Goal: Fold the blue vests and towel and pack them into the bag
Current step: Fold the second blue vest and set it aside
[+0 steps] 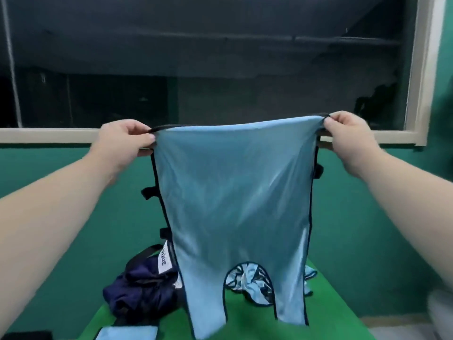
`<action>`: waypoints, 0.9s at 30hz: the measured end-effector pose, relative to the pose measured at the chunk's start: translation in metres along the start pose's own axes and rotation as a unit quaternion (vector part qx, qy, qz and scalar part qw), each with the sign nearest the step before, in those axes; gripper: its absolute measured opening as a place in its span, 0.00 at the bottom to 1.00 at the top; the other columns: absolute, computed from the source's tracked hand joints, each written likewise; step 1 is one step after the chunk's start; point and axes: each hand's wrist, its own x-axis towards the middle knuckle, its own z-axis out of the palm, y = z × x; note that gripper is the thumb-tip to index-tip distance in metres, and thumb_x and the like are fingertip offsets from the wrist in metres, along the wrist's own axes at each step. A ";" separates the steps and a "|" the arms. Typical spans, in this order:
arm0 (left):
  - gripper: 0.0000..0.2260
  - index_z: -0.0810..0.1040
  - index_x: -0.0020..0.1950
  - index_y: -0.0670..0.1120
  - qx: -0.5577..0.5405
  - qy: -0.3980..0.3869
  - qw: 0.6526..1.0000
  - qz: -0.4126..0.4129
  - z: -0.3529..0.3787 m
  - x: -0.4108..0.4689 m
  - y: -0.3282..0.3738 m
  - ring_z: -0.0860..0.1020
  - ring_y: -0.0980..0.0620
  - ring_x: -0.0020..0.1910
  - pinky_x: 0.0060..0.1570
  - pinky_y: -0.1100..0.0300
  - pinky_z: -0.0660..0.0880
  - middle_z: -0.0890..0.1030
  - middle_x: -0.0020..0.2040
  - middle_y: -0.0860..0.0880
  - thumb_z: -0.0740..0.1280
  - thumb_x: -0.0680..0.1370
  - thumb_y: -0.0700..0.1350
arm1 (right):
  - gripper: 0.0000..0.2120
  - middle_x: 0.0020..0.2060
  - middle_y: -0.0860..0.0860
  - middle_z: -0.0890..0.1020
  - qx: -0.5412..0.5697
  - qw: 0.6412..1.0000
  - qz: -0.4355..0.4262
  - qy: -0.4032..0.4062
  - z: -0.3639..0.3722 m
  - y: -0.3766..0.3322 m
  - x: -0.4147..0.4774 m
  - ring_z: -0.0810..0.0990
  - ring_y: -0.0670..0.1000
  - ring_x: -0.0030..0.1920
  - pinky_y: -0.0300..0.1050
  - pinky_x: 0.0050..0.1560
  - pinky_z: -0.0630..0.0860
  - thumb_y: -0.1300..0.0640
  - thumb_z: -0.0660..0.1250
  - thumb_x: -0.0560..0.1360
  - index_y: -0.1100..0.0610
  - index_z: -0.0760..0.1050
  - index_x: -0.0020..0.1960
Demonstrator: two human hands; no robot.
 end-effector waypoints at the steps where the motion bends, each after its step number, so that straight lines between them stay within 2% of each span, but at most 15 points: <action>1: 0.10 0.79 0.41 0.46 0.000 -0.004 1.000 0.009 -0.004 -0.006 0.002 0.81 0.54 0.38 0.41 0.66 0.81 0.82 0.39 0.48 0.69 0.77 0.32 | 0.09 0.42 0.51 0.82 0.009 1.000 -0.014 0.002 -0.006 -0.005 -0.004 0.82 0.51 0.44 0.54 0.52 0.83 0.58 0.63 0.80 0.53 0.76 0.41; 5: 0.09 0.81 0.41 0.46 0.051 -0.063 0.997 -0.004 -0.019 -0.052 -0.008 0.81 0.56 0.35 0.41 0.68 0.78 0.84 0.34 0.53 0.69 0.76 0.32 | 0.11 0.41 0.51 0.81 0.047 0.998 -0.015 -0.034 -0.037 0.004 -0.051 0.81 0.49 0.44 0.47 0.49 0.82 0.62 0.62 0.80 0.54 0.74 0.40; 8: 0.06 0.83 0.41 0.47 0.126 -0.108 0.985 -0.037 -0.026 -0.104 -0.023 0.81 0.50 0.40 0.44 0.61 0.75 0.85 0.40 0.46 0.72 0.75 0.36 | 0.12 0.38 0.51 0.79 0.020 0.998 0.024 -0.057 -0.061 0.033 -0.102 0.80 0.49 0.42 0.46 0.49 0.82 0.65 0.62 0.81 0.56 0.74 0.40; 11: 0.05 0.83 0.41 0.46 0.155 -0.146 0.974 -0.080 -0.029 -0.159 -0.035 0.81 0.50 0.38 0.41 0.59 0.74 0.85 0.41 0.43 0.73 0.75 0.38 | 0.12 0.36 0.52 0.77 0.001 0.993 0.079 -0.091 -0.084 0.058 -0.155 0.78 0.50 0.40 0.42 0.45 0.83 0.68 0.61 0.81 0.59 0.74 0.40; 13: 0.05 0.84 0.40 0.48 0.175 -0.177 0.963 -0.102 -0.032 -0.194 -0.042 0.80 0.52 0.35 0.44 0.57 0.76 0.85 0.39 0.45 0.73 0.75 0.39 | 0.11 0.34 0.52 0.77 -0.022 0.986 0.116 -0.121 -0.101 0.071 -0.188 0.77 0.51 0.39 0.40 0.41 0.82 0.68 0.61 0.81 0.60 0.74 0.40; 16: 0.05 0.83 0.41 0.47 0.214 -0.231 0.939 -0.137 -0.037 -0.244 -0.054 0.78 0.55 0.31 0.38 0.60 0.78 0.85 0.37 0.47 0.73 0.76 0.40 | 0.10 0.34 0.53 0.77 -0.068 0.966 0.172 -0.181 -0.123 0.083 -0.232 0.77 0.52 0.37 0.42 0.38 0.79 0.66 0.62 0.81 0.62 0.73 0.41; 19: 0.05 0.83 0.41 0.49 0.234 -0.270 0.918 -0.174 -0.044 -0.284 -0.067 0.81 0.51 0.34 0.42 0.51 0.81 0.85 0.38 0.47 0.73 0.75 0.40 | 0.08 0.35 0.57 0.77 -0.111 0.938 0.223 -0.240 -0.139 0.093 -0.268 0.78 0.50 0.34 0.45 0.36 0.73 0.64 0.63 0.81 0.62 0.74 0.43; 21: 0.05 0.83 0.40 0.49 0.251 -0.293 0.902 -0.193 -0.047 -0.307 -0.076 0.80 0.53 0.33 0.41 0.52 0.81 0.85 0.36 0.50 0.73 0.75 0.42 | 0.08 0.34 0.57 0.78 -0.159 0.917 0.238 -0.277 -0.147 0.103 -0.289 0.77 0.51 0.34 0.48 0.37 0.70 0.62 0.64 0.81 0.62 0.75 0.43; 23: 0.04 0.82 0.41 0.48 0.256 -0.313 0.891 -0.207 -0.050 -0.327 -0.085 0.79 0.57 0.31 0.38 0.56 0.80 0.84 0.34 0.51 0.72 0.75 0.41 | 0.09 0.32 0.56 0.79 -0.222 0.896 0.234 -0.307 -0.153 0.112 -0.307 0.74 0.51 0.32 0.49 0.38 0.68 0.58 0.65 0.81 0.59 0.77 0.43; 27: 0.05 0.82 0.41 0.48 0.251 -0.342 0.875 -0.234 -0.052 -0.351 -0.098 0.79 0.56 0.32 0.36 0.57 0.78 0.83 0.33 0.50 0.71 0.77 0.42 | 0.12 0.27 0.51 0.76 -0.281 0.864 0.240 -0.342 -0.153 0.121 -0.331 0.70 0.50 0.29 0.45 0.34 0.66 0.52 0.64 0.81 0.48 0.77 0.39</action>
